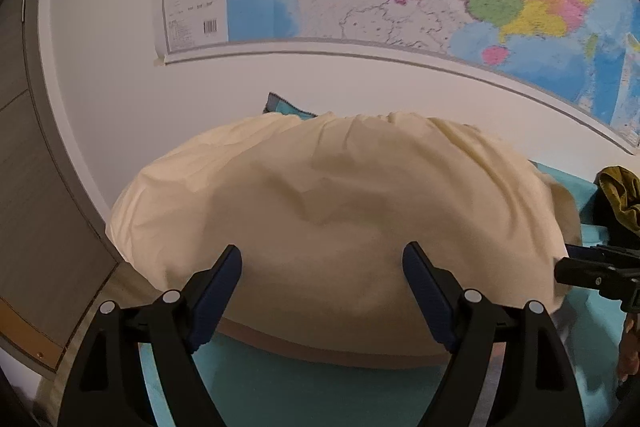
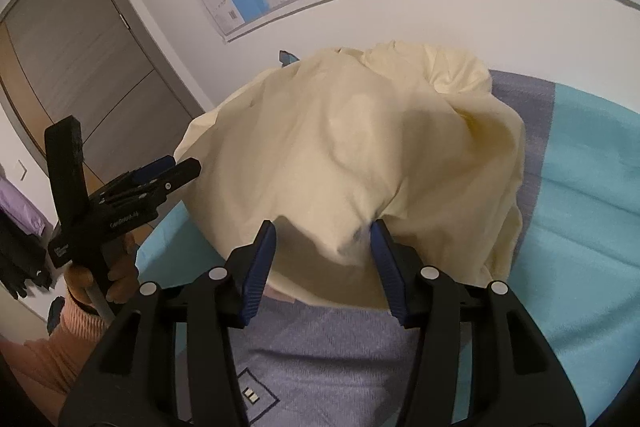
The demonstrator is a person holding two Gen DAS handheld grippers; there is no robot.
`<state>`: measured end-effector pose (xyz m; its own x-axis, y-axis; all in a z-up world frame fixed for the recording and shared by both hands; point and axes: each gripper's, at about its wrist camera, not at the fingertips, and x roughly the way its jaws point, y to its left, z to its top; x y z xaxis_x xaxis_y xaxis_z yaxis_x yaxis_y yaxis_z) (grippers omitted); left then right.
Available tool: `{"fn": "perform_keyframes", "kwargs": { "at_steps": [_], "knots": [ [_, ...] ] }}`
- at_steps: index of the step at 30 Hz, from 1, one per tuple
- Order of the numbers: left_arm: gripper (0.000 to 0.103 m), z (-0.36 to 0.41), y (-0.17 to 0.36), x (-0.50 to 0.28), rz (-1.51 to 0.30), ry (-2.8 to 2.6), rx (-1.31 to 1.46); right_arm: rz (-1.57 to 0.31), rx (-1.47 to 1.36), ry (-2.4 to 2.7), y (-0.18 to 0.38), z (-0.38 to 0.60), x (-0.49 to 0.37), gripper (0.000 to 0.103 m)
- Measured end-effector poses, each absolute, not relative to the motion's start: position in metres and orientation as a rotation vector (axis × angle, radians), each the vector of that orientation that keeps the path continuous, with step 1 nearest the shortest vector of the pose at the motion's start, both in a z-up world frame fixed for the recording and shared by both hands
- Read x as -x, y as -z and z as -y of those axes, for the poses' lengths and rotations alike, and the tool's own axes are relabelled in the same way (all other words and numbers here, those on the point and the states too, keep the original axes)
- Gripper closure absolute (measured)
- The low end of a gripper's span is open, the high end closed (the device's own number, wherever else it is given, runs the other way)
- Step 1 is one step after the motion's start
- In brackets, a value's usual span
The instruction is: Fold large clothes
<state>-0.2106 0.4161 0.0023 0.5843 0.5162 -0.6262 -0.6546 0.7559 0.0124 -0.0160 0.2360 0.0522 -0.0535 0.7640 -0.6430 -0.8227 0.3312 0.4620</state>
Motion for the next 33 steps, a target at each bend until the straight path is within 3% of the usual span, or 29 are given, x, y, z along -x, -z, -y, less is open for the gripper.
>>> {"fn": "perform_keyframes", "kwargs": {
  "at_steps": [5,8,11,14,17,22,33],
  "knots": [
    [0.019,-0.397,-0.011,0.213,-0.619,-0.671,0.230,-0.938,0.045,-1.294,-0.062,-0.230,0.021,0.051],
    [0.015,-0.387,-0.014,0.215,-0.604,-0.665,0.236,-0.920,0.028,-1.286,-0.065,-0.227,0.025,0.039],
    [0.008,-0.378,-0.014,0.217,-0.593,-0.665,0.239,-0.881,0.043,-1.275,-0.070,-0.224,0.034,0.034],
    [0.007,-0.369,-0.014,0.220,-0.583,-0.669,0.251,-0.824,0.059,-1.256,-0.077,-0.220,0.045,0.020],
    [0.007,-0.360,-0.012,0.226,-0.581,-0.672,0.277,-0.769,0.105,-1.232,-0.083,-0.217,0.061,0.012],
    [0.007,-0.341,-0.004,0.237,-0.585,-0.689,0.330,-0.739,0.136,-1.195,-0.080,-0.209,0.082,0.007],
    [0.007,-0.312,-0.001,0.258,-0.599,-0.726,0.361,-0.697,0.149,-1.188,-0.085,-0.186,0.107,0.006]
  ]
}}
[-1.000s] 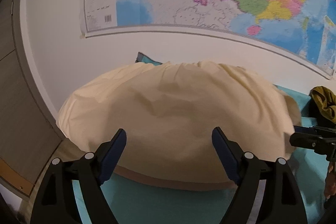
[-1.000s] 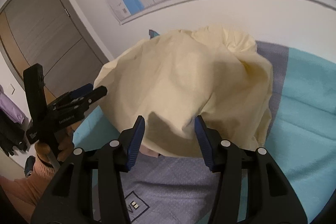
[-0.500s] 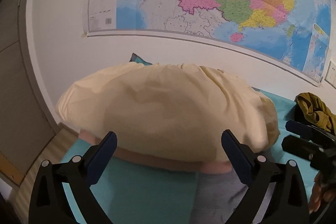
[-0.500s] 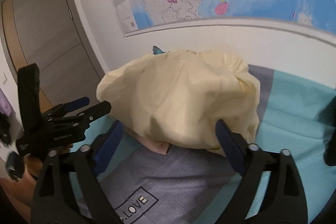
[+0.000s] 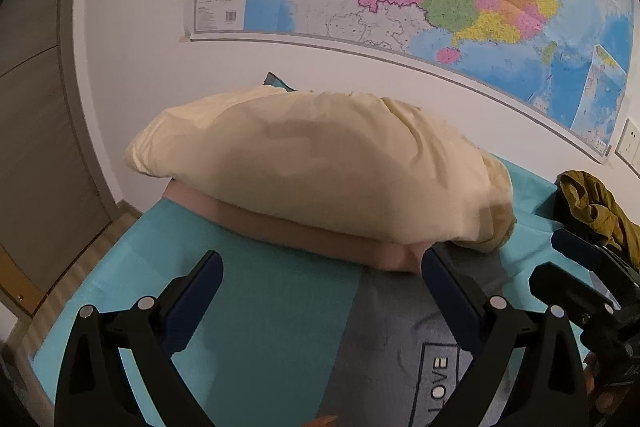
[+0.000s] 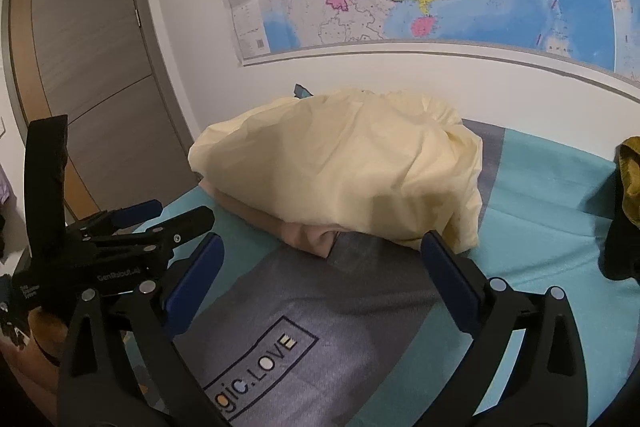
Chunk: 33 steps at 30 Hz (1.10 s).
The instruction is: Fold large clothes
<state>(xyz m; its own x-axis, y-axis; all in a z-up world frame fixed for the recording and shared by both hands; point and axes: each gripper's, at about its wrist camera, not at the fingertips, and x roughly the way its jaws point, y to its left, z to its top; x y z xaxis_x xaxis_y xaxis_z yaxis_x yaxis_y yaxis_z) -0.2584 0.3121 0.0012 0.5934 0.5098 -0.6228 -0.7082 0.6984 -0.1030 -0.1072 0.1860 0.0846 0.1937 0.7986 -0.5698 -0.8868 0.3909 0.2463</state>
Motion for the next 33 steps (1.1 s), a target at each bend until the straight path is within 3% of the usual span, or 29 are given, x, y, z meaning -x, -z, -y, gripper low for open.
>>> {"fn": "perform_keyframes", "kwargs": {
  "at_steps": [33],
  "knots": [
    [0.007,-0.258,-0.017,0.275,-0.586,-0.756,0.293,-0.679,0.139,-1.206,-0.093,-0.140,0.133,0.006]
  ]
}}
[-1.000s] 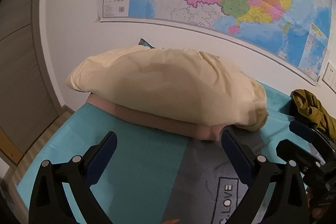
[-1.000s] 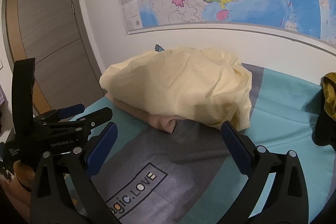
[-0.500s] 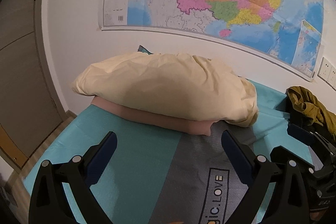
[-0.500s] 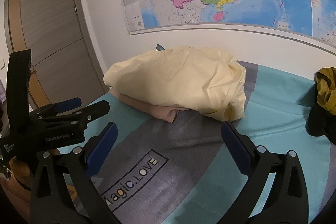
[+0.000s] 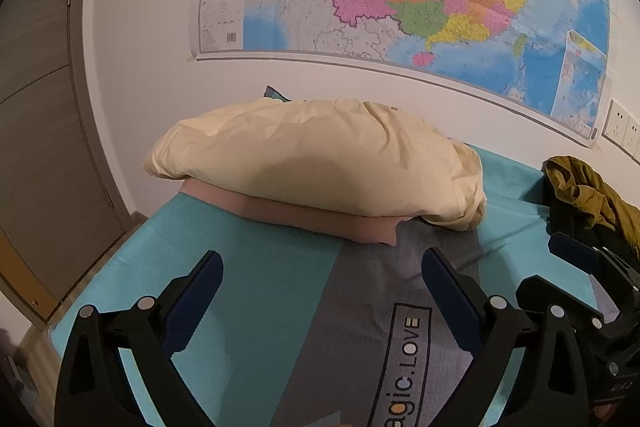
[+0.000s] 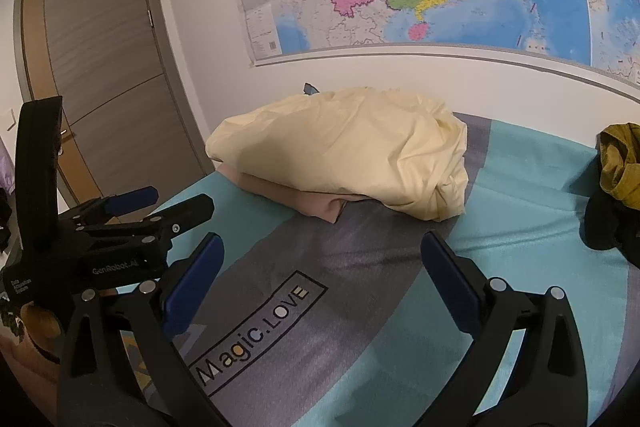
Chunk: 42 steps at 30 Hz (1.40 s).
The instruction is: Fold large clothes
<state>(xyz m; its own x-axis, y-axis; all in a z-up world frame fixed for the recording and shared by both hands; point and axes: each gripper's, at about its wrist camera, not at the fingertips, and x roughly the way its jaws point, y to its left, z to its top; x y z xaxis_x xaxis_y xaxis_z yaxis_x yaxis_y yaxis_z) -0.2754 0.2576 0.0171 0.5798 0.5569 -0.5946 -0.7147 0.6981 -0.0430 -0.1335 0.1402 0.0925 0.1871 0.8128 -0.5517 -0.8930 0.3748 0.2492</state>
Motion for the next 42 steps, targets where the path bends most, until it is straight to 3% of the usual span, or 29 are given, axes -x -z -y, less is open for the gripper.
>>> {"fn": "perform_keyframes", "kwargs": {
  "at_steps": [42],
  "knots": [
    [0.007,-0.2527,-0.0118,0.2753,-0.607,-0.754,0.276,-0.683,0.135,-1.209,-0.0930,-0.1334,0.1390,0.006]
  ]
}}
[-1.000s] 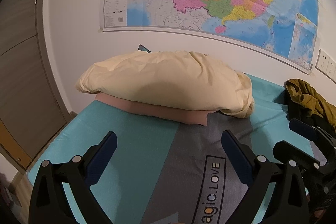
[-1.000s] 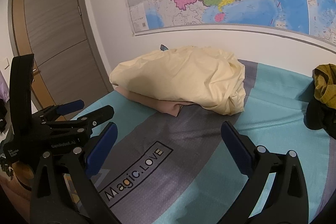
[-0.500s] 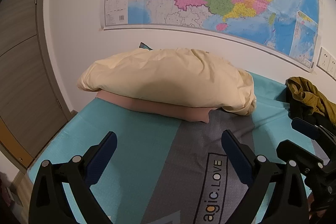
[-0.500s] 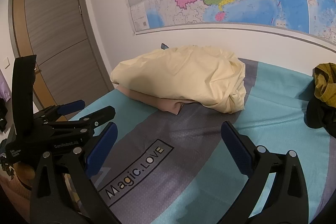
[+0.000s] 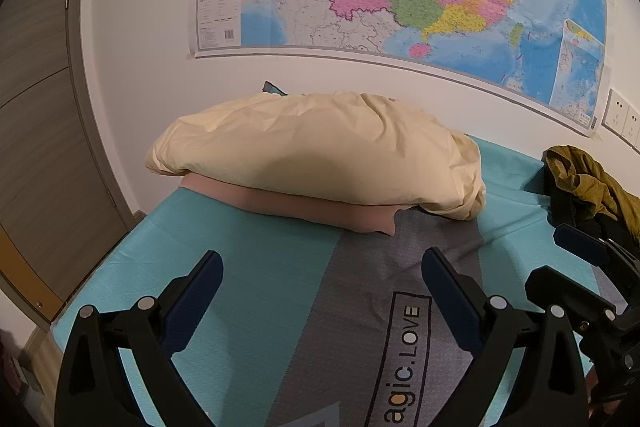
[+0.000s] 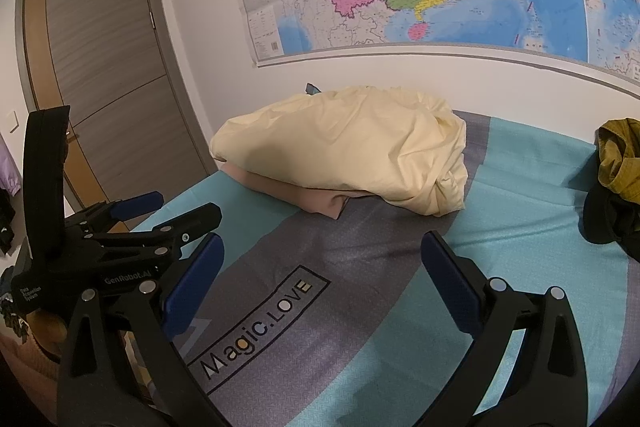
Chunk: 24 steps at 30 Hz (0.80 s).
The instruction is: Fold large clothes
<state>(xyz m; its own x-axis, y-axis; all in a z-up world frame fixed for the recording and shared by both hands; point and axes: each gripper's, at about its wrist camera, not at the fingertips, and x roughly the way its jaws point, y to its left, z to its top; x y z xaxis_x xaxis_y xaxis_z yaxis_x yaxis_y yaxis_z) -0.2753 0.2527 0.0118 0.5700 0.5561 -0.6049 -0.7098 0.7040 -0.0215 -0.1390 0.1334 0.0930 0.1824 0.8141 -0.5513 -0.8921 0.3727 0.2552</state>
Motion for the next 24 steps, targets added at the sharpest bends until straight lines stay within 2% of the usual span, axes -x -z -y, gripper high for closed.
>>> {"fn": "perform_keyframes", "kwargs": {
  "at_steps": [24],
  "knots": [
    [0.007,-0.2510,-0.0087,0.2749,-0.614,-0.745,0.278,-0.690,0.128,-1.208,-0.0929,-0.1324,0.1393,0.006]
  ]
}}
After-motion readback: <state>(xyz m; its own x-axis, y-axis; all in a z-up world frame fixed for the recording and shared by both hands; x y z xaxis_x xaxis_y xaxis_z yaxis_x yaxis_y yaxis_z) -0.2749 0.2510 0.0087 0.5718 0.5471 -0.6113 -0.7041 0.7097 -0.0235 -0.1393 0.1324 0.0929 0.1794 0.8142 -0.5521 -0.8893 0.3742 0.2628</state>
